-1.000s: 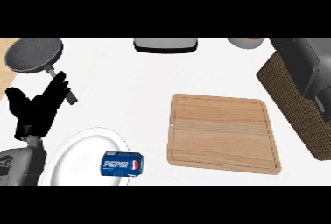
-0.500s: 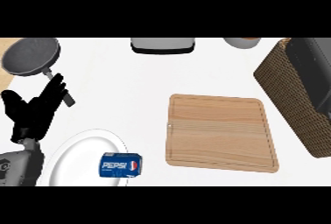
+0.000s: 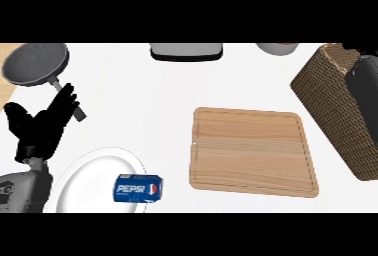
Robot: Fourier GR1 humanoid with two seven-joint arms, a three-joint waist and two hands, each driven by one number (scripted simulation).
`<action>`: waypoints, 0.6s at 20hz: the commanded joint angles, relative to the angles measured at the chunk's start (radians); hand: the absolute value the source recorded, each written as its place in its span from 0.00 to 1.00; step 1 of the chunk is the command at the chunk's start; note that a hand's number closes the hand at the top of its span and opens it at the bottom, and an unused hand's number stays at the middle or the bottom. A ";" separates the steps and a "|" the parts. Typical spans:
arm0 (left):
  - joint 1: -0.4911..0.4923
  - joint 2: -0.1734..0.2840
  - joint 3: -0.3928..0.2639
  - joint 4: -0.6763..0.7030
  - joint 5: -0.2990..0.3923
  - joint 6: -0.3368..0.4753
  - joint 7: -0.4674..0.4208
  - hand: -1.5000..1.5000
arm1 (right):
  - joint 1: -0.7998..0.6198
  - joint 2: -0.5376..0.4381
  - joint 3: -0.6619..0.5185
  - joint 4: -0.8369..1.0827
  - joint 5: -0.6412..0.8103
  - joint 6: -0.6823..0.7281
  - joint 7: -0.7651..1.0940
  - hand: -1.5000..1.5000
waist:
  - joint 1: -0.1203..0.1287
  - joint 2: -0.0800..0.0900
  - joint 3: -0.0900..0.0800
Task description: Pick the cupcake from the cutting board and place it in the basket
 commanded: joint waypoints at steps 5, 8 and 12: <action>-0.007 0.017 0.008 -0.015 0.005 -0.016 0.024 0.50 | 0.071 -0.043 -0.063 -0.073 -0.063 -0.008 -0.019 0.00 | 0.009 0.001 0.000; 0.000 0.012 0.019 0.004 0.015 -0.023 -0.001 0.50 | 0.128 -0.033 -0.076 -0.127 -0.116 -0.092 -0.119 0.00 | 0.009 0.002 0.001; -0.023 0.000 0.021 0.051 -0.008 0.006 -0.030 0.50 | 0.116 -0.034 -0.100 -0.215 -0.051 -0.188 0.032 0.00 | -0.011 -0.003 0.000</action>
